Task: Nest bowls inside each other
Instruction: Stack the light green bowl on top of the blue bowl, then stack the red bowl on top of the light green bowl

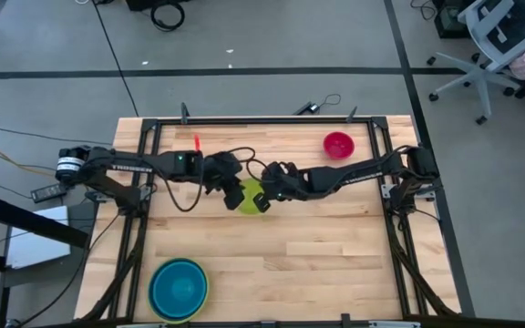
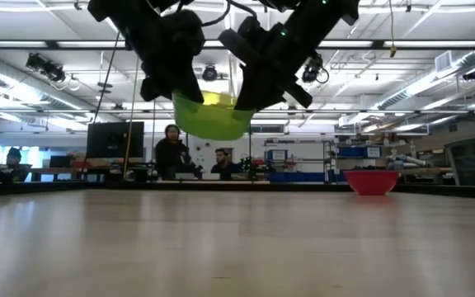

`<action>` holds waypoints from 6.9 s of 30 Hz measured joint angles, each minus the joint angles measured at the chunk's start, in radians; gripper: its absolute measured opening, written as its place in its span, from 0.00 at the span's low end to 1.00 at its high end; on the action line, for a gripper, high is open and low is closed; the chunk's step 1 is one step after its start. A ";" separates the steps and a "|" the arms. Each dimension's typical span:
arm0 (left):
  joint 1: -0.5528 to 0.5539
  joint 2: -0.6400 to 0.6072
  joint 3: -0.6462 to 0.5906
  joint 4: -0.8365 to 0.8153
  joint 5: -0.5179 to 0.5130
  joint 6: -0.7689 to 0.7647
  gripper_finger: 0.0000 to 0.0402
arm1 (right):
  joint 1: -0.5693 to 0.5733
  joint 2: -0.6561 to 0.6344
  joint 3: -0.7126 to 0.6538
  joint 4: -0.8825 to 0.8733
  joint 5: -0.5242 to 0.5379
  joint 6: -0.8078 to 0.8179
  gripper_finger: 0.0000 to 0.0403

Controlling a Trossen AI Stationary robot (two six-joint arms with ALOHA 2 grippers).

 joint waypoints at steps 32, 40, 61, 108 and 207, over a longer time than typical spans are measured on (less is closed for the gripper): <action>-0.594 -0.151 0.032 -0.570 0.288 -0.202 0.00 | -0.603 -0.186 -0.192 -0.573 -0.083 -0.379 0.41; -0.677 -0.114 0.032 -0.531 0.283 -0.280 0.00 | -0.655 -0.130 -0.204 -0.528 -0.121 -0.409 0.42; -0.780 -0.067 0.032 -0.415 0.273 -0.468 0.00 | -0.663 -0.068 -0.204 -0.506 -0.172 -0.426 0.32; -0.697 -0.113 0.034 -0.617 0.178 -0.658 0.43 | -0.541 -0.117 -0.203 -0.473 -0.300 -0.411 0.05; -1.167 0.002 0.187 -0.462 0.128 -0.192 0.00 | -0.242 -0.246 -0.203 0.069 -0.523 -0.171 0.41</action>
